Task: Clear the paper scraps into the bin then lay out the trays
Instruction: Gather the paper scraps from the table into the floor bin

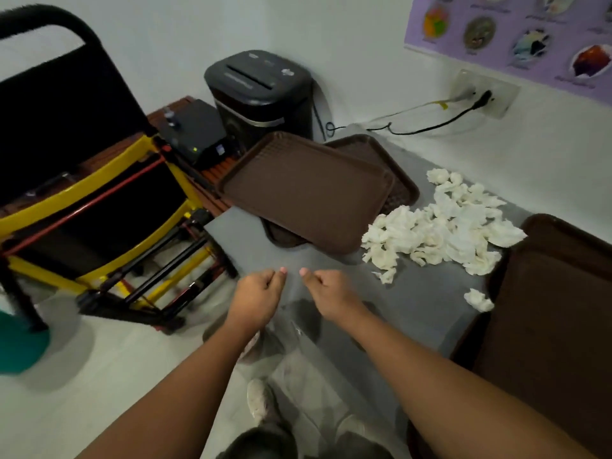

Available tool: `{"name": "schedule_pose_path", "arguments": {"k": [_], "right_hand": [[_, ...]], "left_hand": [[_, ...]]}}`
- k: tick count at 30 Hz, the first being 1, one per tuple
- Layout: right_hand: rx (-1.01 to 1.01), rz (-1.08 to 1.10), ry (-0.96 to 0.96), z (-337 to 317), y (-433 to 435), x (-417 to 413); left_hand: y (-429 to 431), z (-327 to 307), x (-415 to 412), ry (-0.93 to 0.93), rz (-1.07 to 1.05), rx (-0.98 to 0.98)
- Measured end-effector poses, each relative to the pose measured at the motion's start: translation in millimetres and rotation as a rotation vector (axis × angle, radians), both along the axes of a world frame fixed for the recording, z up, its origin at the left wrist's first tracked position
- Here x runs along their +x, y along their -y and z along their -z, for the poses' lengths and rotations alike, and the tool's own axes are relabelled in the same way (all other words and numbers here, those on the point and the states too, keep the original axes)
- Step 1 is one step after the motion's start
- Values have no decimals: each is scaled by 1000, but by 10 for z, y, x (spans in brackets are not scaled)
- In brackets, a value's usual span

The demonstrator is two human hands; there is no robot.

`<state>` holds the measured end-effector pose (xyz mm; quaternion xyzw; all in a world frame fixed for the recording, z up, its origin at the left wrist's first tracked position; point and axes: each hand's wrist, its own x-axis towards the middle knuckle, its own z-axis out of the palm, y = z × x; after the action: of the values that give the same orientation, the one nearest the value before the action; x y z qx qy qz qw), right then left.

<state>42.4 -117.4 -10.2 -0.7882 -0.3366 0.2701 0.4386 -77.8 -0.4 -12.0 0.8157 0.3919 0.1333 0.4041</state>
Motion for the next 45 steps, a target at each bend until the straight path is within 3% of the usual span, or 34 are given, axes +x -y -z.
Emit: {"name": "schedule_pose_path", "arguments": {"k": [6, 12, 22, 31, 36, 45], "right_hand": [[-70, -183, 78, 155, -648, -535], [-91, -228, 74, 670, -1265, -1092], [-151, -193, 64, 2297, -2261, -1513], [-135, -224, 214, 3756, -2603, -1585], [-182, -216, 152, 4464, -2590, -1534], [-214, -278, 125, 5277, -2412, -1493]], "left_hand": [[-409, 186, -728, -97, -187, -58], [-1025, 751, -1268, -184, -282, -121], [-2052, 2697, -1668, -410, -214, -119], [-2267, 4492, -1619, -586, -124, -225], [-2340, 5313, -1485, -597, -79, -201], [-2456, 6224, -1363, -474, -269, -292]]}}
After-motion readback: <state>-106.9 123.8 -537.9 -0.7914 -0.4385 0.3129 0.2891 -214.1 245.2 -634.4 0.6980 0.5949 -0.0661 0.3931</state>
